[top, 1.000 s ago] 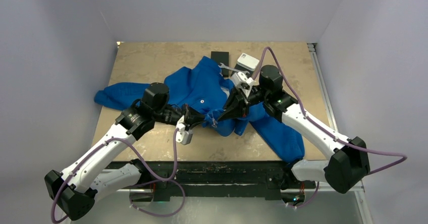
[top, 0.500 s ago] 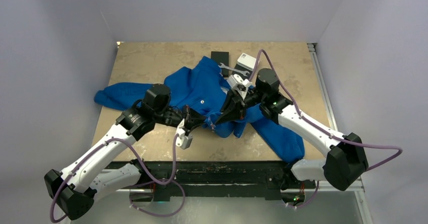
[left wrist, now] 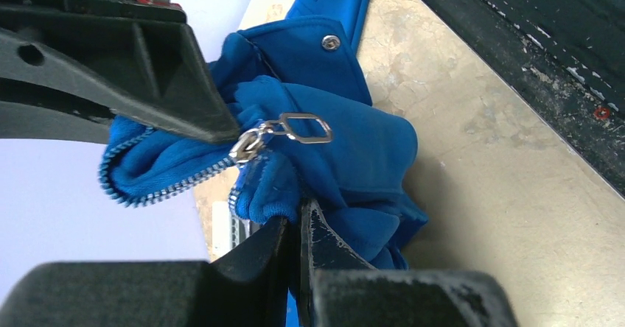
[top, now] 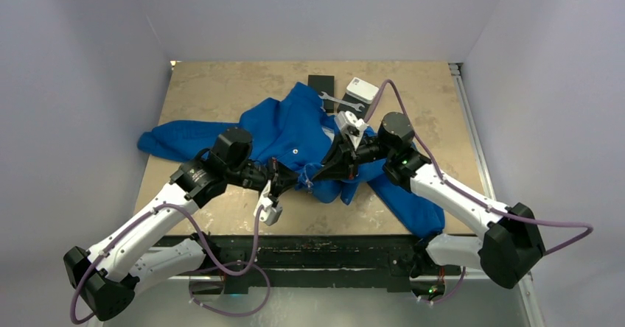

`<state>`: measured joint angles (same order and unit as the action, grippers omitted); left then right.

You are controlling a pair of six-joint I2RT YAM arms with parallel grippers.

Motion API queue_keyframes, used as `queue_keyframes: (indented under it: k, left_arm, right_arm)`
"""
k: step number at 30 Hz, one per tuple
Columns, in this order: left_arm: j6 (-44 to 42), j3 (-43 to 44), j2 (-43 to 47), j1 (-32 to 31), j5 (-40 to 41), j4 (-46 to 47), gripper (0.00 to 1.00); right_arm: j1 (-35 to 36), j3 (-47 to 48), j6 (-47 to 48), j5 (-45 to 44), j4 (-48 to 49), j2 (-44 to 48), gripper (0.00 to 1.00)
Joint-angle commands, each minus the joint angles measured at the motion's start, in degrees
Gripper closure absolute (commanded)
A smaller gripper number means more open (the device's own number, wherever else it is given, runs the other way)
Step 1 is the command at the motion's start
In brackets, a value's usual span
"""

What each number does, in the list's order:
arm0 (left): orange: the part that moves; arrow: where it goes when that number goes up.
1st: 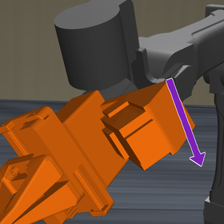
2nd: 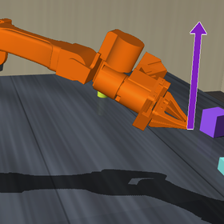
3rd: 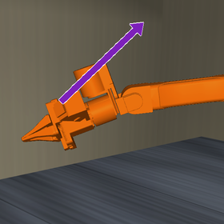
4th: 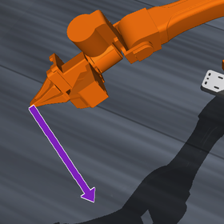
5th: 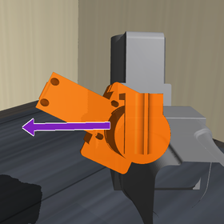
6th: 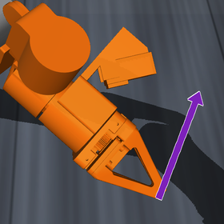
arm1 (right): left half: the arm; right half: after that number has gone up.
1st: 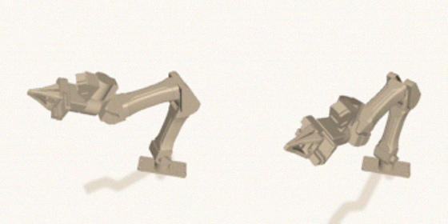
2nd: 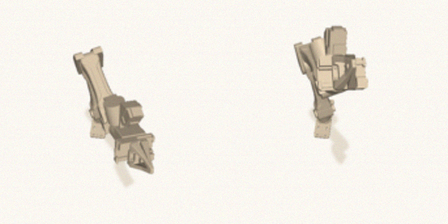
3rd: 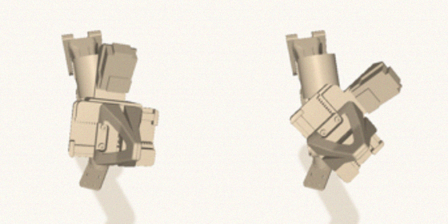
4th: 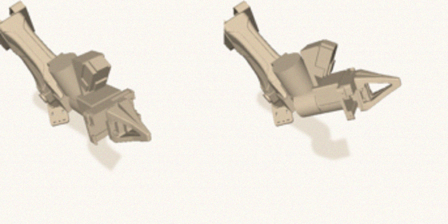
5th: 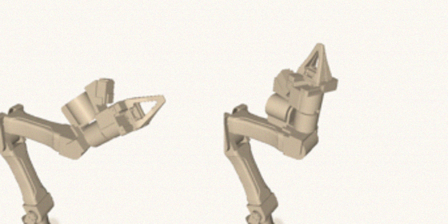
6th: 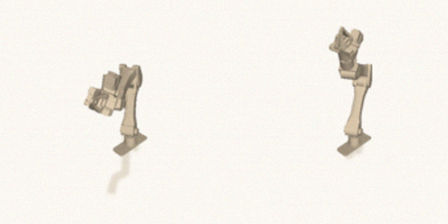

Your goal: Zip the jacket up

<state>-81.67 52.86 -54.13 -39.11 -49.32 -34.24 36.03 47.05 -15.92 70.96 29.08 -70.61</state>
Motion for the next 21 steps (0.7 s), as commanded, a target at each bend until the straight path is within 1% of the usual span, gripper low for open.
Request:
queue_keyframes:
  k: [1, 4, 7, 12, 16, 19, 21]
  left_arm:
    - [-2.7, -0.2, 0.7, -1.2, -0.2, -0.8, 1.0]
    - [-2.3, -0.2, 0.6, -1.5, 1.0, -1.1, 1.0]
    - [-1.9, -0.5, 0.6, -1.9, 1.8, -0.7, 1.0]
    - [-1.4, -0.8, 0.7, -2.3, 2.1, 0.7, 1.0]
    - [-1.5, -0.9, 0.8, -2.3, 2.1, 0.7, 1.0]
    - [-1.5, -0.9, 1.0, -2.4, 1.6, 0.6, 1.0]
    - [-1.3, -0.9, 1.1, -2.4, 1.4, 0.7, 1.0]
  right_arm:
    - [0.8, 1.6, 4.3, -11.4, -4.2, 4.5, 1.0]
    - [1.4, 0.7, 5.1, -13.0, -6.7, 6.7, 1.0]
    - [2.1, 0.6, 6.6, -11.8, -10.1, 6.9, 1.0]
    - [3.8, 3.1, 12.3, -9.1, -19.1, 4.9, 1.0]
    - [4.0, 3.3, 12.8, -3.7, -20.3, 3.4, 1.0]
    - [3.9, 3.6, 13.7, -4.5, -20.8, 2.9, 1.0]
    - [4.0, 3.7, 13.4, -6.6, -19.5, 2.8, 1.0]
